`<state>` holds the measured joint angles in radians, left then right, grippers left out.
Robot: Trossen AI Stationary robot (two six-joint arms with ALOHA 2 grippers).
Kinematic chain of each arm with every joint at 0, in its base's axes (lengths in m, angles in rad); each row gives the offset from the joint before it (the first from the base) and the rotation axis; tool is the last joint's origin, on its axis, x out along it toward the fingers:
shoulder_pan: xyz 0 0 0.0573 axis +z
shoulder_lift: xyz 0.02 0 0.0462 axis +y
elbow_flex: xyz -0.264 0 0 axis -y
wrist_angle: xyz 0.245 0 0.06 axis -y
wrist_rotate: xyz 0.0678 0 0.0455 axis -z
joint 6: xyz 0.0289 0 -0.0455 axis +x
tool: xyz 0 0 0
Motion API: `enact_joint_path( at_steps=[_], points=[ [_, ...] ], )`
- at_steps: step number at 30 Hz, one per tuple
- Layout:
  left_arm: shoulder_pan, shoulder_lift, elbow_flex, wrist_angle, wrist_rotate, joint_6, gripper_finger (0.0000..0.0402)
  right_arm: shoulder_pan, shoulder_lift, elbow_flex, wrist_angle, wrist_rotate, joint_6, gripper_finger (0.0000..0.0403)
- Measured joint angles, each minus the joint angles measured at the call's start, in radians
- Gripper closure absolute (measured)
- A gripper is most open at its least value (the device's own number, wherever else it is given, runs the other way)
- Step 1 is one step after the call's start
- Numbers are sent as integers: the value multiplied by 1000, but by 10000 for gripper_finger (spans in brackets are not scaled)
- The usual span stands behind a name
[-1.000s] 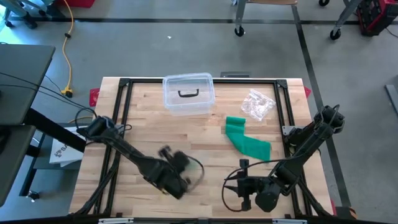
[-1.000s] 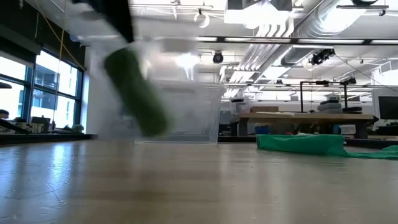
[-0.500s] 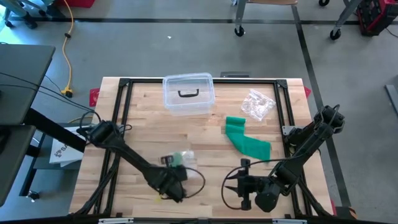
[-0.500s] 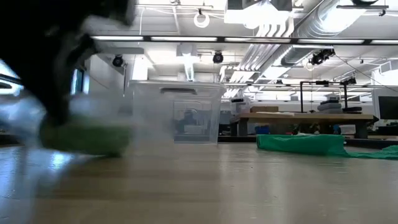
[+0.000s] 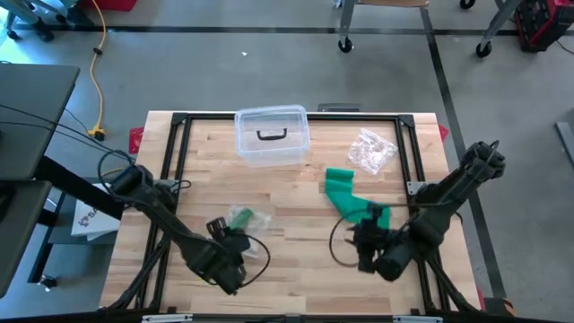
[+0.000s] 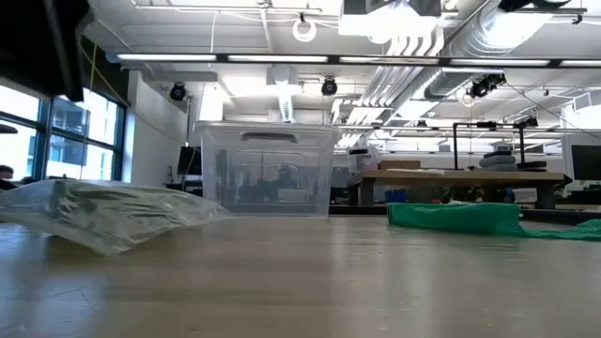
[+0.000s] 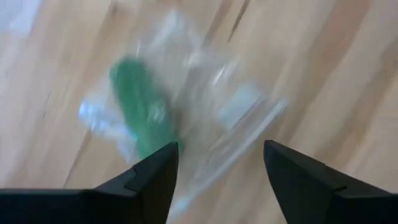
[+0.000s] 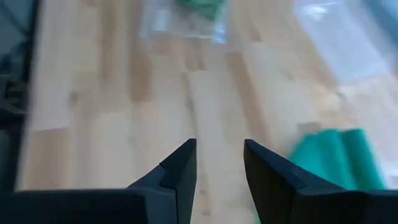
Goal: Roll bandage
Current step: Roll the dark green bandage
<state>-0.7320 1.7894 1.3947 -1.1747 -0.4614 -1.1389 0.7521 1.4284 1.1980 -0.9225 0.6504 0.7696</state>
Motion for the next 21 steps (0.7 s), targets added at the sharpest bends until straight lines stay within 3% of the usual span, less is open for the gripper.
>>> enact_joint_path(
  at_steps=[8,15,21],
  points=[
    [-7,-17,0,237,-366,39,163,-221,-1,-2,-170,-82,-128,268],
    [72,16,-31,537,-339,297,163,-623,-11,-2,-170,-221,-542,215],
    [137,71,-119,750,-335,440,163,-974,-16,-70,-72,-602,-882,189]
  ],
)
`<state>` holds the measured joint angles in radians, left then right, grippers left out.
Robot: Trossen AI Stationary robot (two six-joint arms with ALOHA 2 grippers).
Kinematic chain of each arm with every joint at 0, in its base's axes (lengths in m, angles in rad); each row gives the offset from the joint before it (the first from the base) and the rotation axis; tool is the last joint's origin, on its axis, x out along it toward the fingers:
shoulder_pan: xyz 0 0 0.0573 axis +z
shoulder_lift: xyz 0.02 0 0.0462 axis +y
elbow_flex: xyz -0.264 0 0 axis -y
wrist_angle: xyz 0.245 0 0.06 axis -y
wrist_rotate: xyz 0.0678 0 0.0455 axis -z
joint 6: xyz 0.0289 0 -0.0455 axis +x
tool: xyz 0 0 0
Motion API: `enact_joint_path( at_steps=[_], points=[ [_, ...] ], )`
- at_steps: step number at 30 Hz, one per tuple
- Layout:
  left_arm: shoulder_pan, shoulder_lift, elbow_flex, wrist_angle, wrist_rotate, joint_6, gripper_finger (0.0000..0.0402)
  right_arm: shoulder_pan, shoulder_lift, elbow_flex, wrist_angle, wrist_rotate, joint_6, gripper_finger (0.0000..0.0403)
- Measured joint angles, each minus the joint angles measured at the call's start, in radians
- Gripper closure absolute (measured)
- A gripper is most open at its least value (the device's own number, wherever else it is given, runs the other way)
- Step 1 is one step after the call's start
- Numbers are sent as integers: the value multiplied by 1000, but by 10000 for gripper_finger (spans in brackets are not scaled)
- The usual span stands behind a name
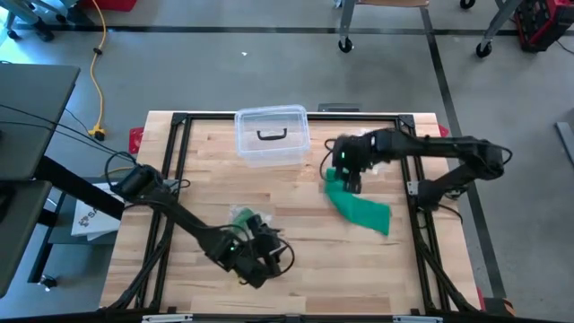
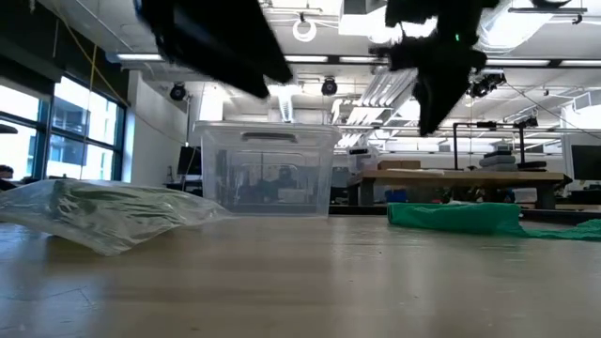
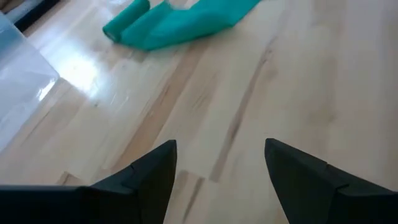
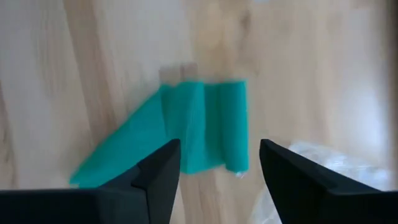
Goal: Roll bandage
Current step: Roll the dark green bandage
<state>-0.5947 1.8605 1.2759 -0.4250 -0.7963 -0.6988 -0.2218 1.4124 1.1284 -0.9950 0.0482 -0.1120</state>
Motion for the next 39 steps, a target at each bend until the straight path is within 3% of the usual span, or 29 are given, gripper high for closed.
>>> enact_joint_path(
  at_steps=[4,7,11,19,23,28,35,39],
  points=[
    [31,29,-83,69,-9,0,163,-138,-2,-129,80,-157,-122,187],
    [52,29,-143,115,-40,-3,163,-181,-1,-253,223,-226,-157,187],
    [83,29,-177,145,-48,34,163,-201,-1,-363,381,-160,-131,187],
    [153,29,-182,271,7,234,163,-240,4,-472,548,-127,-133,196],
    [180,29,-182,377,9,317,163,-265,4,-509,614,-127,-148,230],
    [185,29,-180,477,7,389,163,-270,4,-523,656,-127,-160,301],
    [162,4,-132,458,-54,448,163,-249,-1,-521,655,-124,-154,368],
    [171,-47,-123,369,-99,384,163,-187,-43,-502,606,-28,-107,391]
  ],
)
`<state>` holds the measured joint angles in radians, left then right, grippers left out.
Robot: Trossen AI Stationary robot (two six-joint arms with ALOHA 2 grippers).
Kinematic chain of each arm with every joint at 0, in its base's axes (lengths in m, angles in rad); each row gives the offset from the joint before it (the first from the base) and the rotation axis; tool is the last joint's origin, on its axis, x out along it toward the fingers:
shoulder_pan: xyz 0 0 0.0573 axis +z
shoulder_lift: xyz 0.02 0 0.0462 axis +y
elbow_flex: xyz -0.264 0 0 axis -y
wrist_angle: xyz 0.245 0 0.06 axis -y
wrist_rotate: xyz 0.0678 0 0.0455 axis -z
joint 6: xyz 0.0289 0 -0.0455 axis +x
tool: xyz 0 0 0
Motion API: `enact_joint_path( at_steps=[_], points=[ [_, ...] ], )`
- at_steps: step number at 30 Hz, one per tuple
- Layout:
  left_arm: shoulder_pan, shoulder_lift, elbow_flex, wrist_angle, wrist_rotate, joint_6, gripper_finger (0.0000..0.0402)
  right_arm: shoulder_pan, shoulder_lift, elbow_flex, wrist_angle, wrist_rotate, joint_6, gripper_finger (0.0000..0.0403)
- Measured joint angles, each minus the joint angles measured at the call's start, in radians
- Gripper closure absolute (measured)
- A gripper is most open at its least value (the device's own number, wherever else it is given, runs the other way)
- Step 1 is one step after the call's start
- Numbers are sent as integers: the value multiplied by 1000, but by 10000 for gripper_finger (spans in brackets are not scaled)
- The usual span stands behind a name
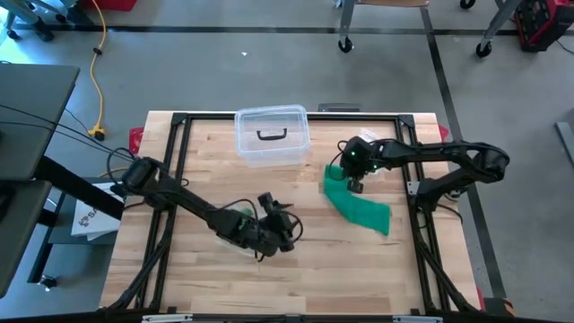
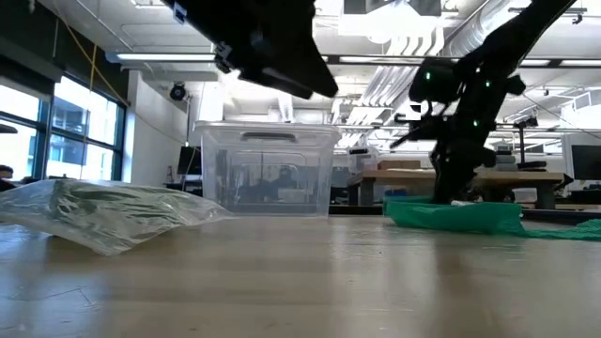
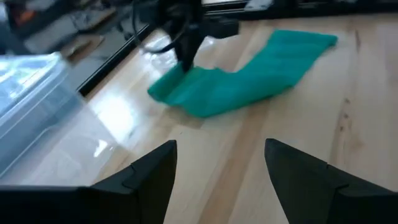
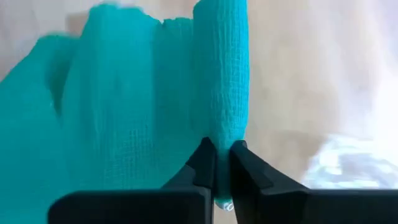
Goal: Roll bandage
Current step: Roll the dark green bandage
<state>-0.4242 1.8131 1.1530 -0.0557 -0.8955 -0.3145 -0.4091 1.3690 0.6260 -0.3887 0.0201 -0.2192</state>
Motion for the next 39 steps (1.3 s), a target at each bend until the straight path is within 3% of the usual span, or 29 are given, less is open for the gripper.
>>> enact_joint_path(
  at_steps=[3,7,13,21,25,39],
  points=[
    [19,-58,-4,-76,42,-81,163,73,-62,23,-39,119,21,393],
    [28,-127,-52,-54,60,-87,163,210,-167,55,-48,257,44,388],
    [38,-215,-166,226,93,-77,163,482,-281,110,-48,497,11,387],
    [93,-220,-196,464,196,-10,163,745,-234,236,-48,715,-71,387],
    [108,-220,-196,561,198,68,163,801,-178,301,-60,793,-111,387],
    [139,-220,-196,638,289,117,163,851,-16,491,-146,844,-194,387]
  ],
)
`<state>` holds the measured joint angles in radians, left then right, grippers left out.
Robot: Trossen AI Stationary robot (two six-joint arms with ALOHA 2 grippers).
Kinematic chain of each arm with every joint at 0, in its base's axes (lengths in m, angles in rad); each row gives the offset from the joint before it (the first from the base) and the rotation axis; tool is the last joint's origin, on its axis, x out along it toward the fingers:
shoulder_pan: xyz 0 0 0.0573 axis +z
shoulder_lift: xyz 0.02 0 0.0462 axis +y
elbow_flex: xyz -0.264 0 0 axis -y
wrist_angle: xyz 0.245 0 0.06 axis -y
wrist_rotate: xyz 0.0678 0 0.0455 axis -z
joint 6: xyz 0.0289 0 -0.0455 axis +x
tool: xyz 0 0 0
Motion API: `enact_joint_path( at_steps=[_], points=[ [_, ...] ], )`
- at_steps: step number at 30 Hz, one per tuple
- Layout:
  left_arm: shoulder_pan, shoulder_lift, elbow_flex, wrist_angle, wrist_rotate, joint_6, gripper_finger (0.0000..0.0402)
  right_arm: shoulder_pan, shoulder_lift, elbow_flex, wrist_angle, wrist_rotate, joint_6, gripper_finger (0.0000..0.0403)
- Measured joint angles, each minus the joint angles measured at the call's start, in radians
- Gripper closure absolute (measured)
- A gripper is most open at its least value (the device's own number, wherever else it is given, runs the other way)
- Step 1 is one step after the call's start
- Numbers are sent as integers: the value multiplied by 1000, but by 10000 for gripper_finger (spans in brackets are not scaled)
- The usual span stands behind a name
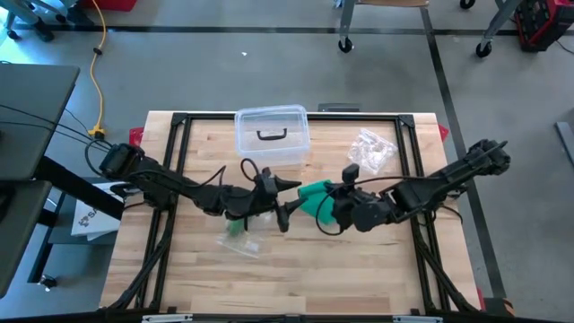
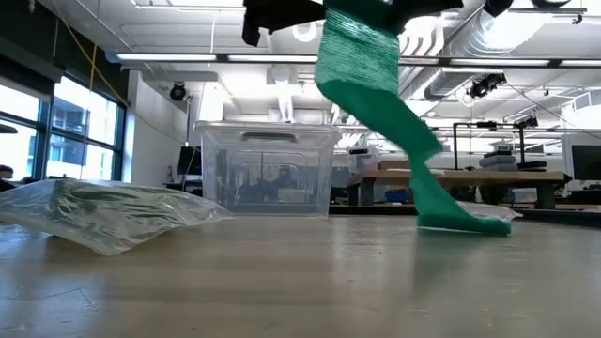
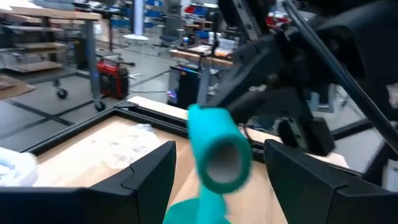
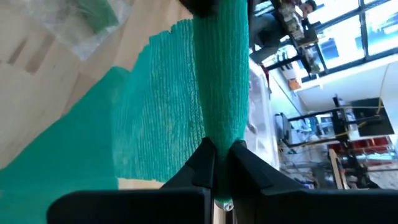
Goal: Roll bandage
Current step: Roll the dark green bandage
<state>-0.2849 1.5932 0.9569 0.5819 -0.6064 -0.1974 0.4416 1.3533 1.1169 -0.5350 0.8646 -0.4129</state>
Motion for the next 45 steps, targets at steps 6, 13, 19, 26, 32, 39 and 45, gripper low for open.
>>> enact_joint_path(
  at_steps=[6,13,19,26,32,39,45],
  points=[
    [4,1,0,0,32,-7,163,0,1,10,1,0,-14,387],
    [-97,-24,0,-131,-209,144,163,-1,1,10,-34,0,48,387],
    [-180,-31,0,-66,-262,357,163,-3,1,10,-37,0,68,387],
    [-129,-31,0,-45,-181,297,197,-3,1,10,-16,0,64,387],
    [-88,-31,0,-45,-102,251,231,-3,1,10,-15,0,46,387],
    [-67,-31,0,-46,-82,208,241,-3,1,10,-13,0,46,387],
    [-37,-33,0,-44,-30,166,242,-3,1,9,23,-2,20,387]
  ],
)
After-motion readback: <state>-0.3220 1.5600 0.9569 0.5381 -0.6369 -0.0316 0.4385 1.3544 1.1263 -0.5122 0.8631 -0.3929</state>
